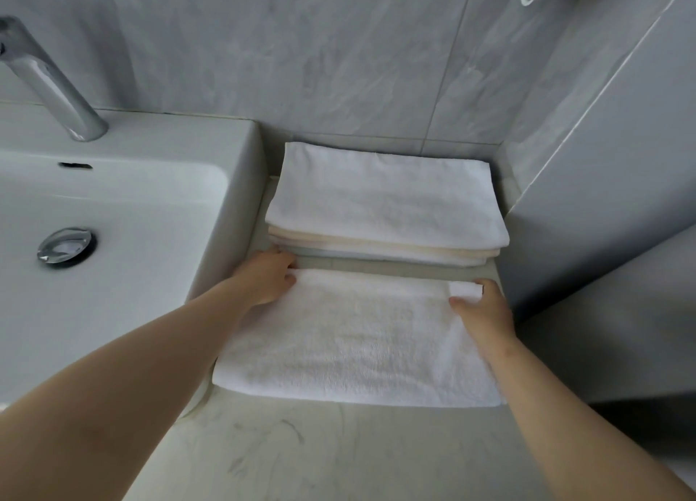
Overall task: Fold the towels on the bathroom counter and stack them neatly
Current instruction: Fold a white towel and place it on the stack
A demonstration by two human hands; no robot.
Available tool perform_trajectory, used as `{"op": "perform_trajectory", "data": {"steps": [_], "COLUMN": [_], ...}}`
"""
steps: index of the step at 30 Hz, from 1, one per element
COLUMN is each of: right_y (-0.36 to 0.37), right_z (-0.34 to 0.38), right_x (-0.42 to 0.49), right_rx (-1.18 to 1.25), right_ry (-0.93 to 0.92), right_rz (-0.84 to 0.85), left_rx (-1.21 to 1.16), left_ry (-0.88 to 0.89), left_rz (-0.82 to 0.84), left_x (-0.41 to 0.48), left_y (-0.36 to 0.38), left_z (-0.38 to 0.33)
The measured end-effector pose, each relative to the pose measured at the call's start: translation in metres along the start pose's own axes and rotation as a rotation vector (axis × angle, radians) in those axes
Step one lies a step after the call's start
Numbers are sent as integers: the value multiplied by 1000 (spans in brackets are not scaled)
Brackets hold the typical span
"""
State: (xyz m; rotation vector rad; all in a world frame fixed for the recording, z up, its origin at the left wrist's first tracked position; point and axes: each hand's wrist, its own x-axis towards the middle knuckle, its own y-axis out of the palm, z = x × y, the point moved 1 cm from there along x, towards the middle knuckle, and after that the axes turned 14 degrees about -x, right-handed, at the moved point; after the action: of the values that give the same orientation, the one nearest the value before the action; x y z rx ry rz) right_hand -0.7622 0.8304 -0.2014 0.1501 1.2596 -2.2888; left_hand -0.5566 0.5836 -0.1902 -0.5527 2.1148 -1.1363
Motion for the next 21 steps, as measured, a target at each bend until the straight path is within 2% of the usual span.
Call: {"op": "perform_trajectory", "data": {"steps": [6, 14, 21], "right_y": [-4, -8, -9], "right_z": [-18, -46, -56], "right_x": [-16, -47, -69], "right_rx": [-7, -114, -61], "right_ry": [19, 62, -69], "right_rz": [69, 8, -4], "left_rx": [11, 55, 5], "left_ry": [-7, 18, 95], "left_rz": [12, 46, -69], "left_x": [-21, -67, -95], "left_y": [11, 36, 53], "left_z": [3, -8, -11]}}
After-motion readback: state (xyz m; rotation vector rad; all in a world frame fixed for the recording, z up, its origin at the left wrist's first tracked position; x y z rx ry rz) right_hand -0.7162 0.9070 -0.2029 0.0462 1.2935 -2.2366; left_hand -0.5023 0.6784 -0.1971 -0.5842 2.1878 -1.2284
